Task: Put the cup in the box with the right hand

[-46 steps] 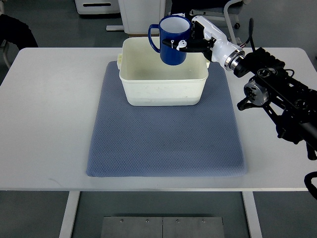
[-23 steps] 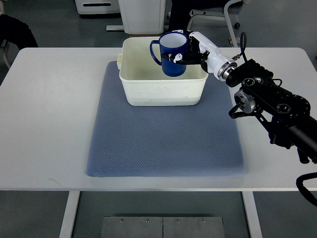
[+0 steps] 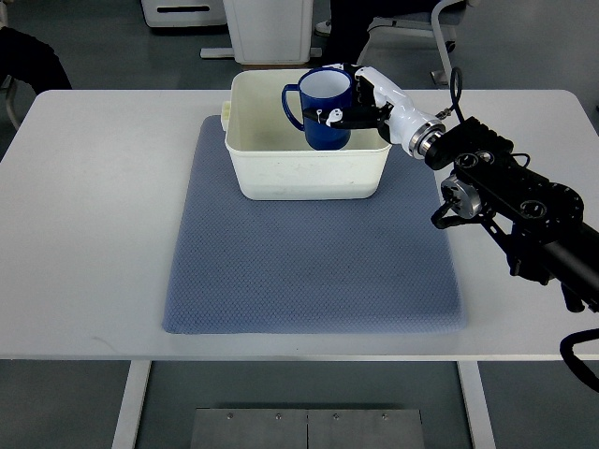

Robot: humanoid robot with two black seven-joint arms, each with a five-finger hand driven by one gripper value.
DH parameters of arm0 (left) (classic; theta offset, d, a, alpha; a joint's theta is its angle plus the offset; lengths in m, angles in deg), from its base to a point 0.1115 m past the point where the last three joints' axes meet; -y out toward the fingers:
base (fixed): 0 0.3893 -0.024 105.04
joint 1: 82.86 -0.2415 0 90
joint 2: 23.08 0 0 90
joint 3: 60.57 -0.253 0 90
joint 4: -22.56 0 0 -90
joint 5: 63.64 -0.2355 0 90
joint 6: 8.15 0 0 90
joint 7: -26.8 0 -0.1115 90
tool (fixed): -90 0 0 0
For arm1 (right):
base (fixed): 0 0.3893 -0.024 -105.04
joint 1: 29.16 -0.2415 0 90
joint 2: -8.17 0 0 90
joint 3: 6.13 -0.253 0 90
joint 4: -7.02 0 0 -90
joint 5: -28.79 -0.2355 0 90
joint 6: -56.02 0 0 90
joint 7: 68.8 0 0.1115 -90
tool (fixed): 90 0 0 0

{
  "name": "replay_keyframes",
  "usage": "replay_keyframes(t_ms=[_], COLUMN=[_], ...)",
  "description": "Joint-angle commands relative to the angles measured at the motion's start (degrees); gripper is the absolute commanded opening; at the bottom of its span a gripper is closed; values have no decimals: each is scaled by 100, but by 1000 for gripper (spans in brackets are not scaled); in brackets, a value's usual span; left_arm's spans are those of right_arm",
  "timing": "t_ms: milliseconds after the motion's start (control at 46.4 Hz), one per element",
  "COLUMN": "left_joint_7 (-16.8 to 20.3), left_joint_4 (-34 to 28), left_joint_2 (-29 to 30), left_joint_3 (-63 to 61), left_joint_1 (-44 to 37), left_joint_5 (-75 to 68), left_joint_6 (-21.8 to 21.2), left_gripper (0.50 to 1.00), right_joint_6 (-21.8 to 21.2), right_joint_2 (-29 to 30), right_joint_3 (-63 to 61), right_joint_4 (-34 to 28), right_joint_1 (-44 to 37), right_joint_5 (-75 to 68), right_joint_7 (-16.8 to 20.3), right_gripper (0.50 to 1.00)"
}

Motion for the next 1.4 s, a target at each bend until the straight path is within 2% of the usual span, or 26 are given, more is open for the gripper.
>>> replay_keyframes(t_ms=[0,129,603,861,1206,1378], left_joint_7=[0,0,0,0,0,0], left_joint_4=[0,0,0,0,0,0], left_joint_2=[0,0,0,0,0,0], left_joint_3=[-2,-2,-2,-2,-2,-2], left_joint_1=[-7,-7,2,2,2,2], left_joint_5=[0,0,0,0,0,0], left_joint_6=[0,0,0,0,0,0], left_gripper=[1000,1000,1000,1000,1000,1000], right_joint_6=[3,3,-6,-15,3,20], right_joint_2=[3,3,-94,-629,-1464,-1518], right_joint_3=[23,23,-30,-30,-39,-39], right_joint_4=[2,2,-33,-51,37,54], right_joint_1=[-1,-1,-203,-317,-46,218], right_joint_5=[0,0,-9,-527,-1633,-2126], right_joint_7=[1,1,19,19,-60,-69], right_gripper=[907,987,991,991,993,1000])
